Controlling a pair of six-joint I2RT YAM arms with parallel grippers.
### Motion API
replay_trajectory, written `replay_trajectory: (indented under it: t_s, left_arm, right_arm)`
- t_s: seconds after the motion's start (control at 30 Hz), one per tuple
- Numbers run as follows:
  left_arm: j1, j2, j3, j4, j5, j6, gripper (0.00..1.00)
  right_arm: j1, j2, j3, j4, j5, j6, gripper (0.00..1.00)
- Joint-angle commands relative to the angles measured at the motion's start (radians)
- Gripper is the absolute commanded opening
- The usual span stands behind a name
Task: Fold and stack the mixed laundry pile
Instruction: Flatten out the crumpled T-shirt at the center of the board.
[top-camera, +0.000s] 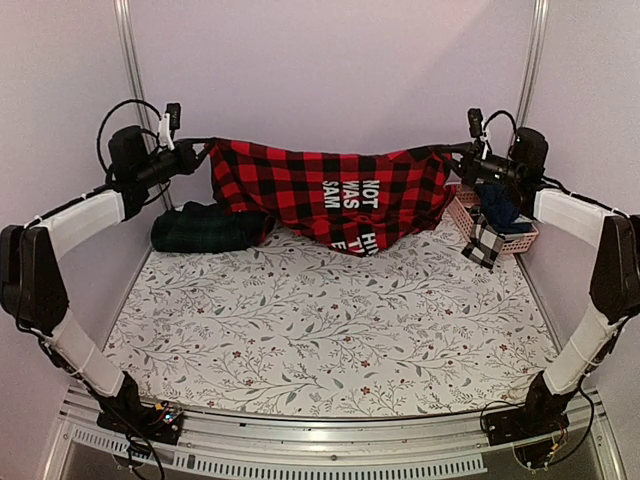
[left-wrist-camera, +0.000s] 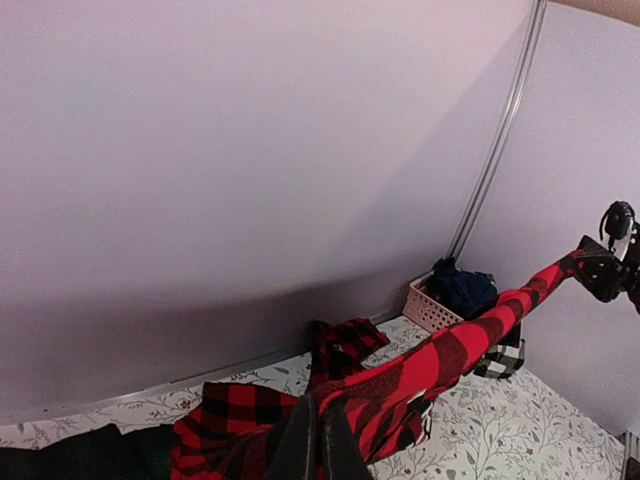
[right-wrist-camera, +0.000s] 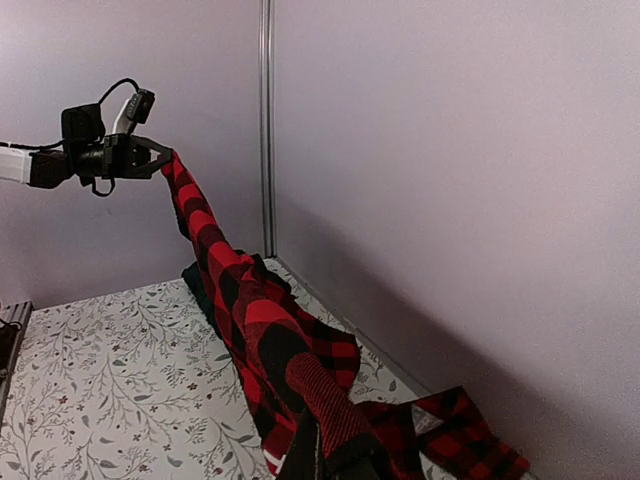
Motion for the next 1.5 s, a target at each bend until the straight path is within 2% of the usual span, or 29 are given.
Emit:
replay_trajectory:
  t_s: [0.0, 0.1, 0.17, 0.23, 0.37, 0.43, 0.47, 0.53, 0.57, 0.63, 0.67, 0.7, 0.73, 0.8, 0.87, 0.93, 1.0, 1.07, 1.13, 1.23, 1.37, 1.47]
  left_arm:
    - [-0.001, -0.161, -0.189, -0.081, 0.059, 0.041, 0.0]
    - [-0.025, -0.306, -0.324, -0.143, 0.042, 0.081, 0.0]
    - [-0.054, -0.385, -0.383, -0.241, -0.002, 0.129, 0.0]
    - [-0.086, -0.449, -0.409, -0.357, -0.054, 0.159, 0.0]
    - [-0.154, -0.569, -0.507, -0.479, -0.046, 0.179, 0.0]
    - [-0.197, -0.617, -0.525, -0.583, -0.062, 0.213, 0.0]
    - [-0.207, -0.641, -0.529, -0.637, -0.058, 0.227, 0.04]
    - [-0.209, -0.697, -0.541, -0.73, -0.038, 0.249, 0.28]
    - [-0.211, -0.735, -0.557, -0.742, -0.051, 0.242, 0.39]
    - [-0.21, -0.829, -0.591, -0.707, -0.087, 0.206, 0.71]
    - [-0.21, -0.866, -0.598, -0.694, -0.124, 0.189, 0.8]
    - [-0.208, -0.893, -0.596, -0.687, -0.195, 0.171, 0.86]
    - [-0.209, -0.903, -0.587, -0.687, -0.241, 0.163, 0.89]
    - [-0.207, -0.861, -0.542, -0.708, -0.312, 0.164, 0.89]
    - [-0.207, -0.762, -0.479, -0.734, -0.374, 0.162, 0.82]
    - [-0.208, -0.648, -0.406, -0.744, -0.414, 0.152, 0.78]
    - [-0.208, -0.539, -0.359, -0.727, -0.416, 0.108, 0.7]
    - [-0.209, -0.443, -0.352, -0.654, -0.352, 0.041, 0.65]
    - [-0.216, -0.354, -0.363, -0.572, -0.298, -0.023, 0.58]
    - [-0.243, -0.217, -0.382, -0.481, -0.282, -0.08, 0.56]
    - [-0.287, -0.08, -0.387, -0.467, -0.318, -0.118, 0.53]
    - [-0.316, -0.012, -0.419, -0.462, -0.338, -0.156, 0.47]
  right_arm:
    - [0.016, -0.225, -0.321, 0.097, -0.018, 0.07, 0.0]
    - [0.026, -0.388, -0.495, 0.07, 0.002, 0.074, 0.0]
    - [0.031, -0.472, -0.585, 0.031, 0.016, 0.092, 0.0]
    - [0.043, -0.55, -0.653, -0.035, 0.03, 0.135, 0.0]
    - [0.059, -0.717, -0.846, -0.074, 0.111, 0.248, 0.0]
    - [0.059, -0.8, -0.882, -0.188, 0.167, 0.269, 0.01]
    - [0.06, -0.822, -0.881, -0.275, 0.178, 0.276, 0.07]
    - [0.059, -0.868, -0.874, -0.46, 0.173, 0.264, 0.28]
    - [0.059, -0.882, -0.882, -0.501, 0.168, 0.263, 0.42]
    - [0.06, -0.926, -0.889, -0.572, 0.248, 0.289, 0.77]
    - [0.06, -0.96, -0.885, -0.603, 0.291, 0.307, 0.93]
    - [0.06, -0.979, -0.879, -0.619, 0.33, 0.319, 0.98]
    - [0.06, -0.999, -0.87, -0.635, 0.372, 0.329, 0.99]
    - [0.059, -1.016, -0.839, -0.651, 0.448, 0.351, 0.99]
    - [0.059, -1.005, -0.818, -0.617, 0.487, 0.344, 0.99]
    - [0.059, -0.946, -0.791, -0.559, 0.455, 0.323, 0.94]
    - [0.059, -0.84, -0.736, -0.52, 0.376, 0.292, 0.82]
    - [0.062, -0.666, -0.677, -0.494, 0.285, 0.282, 0.71]
    - [0.084, -0.528, -0.636, -0.457, 0.263, 0.283, 0.63]
    - [0.139, -0.382, -0.578, -0.423, 0.272, 0.262, 0.6]
    - [0.167, -0.166, -0.536, -0.393, 0.272, 0.247, 0.51]
    - [0.172, -0.049, -0.541, -0.355, 0.28, 0.256, 0.49]
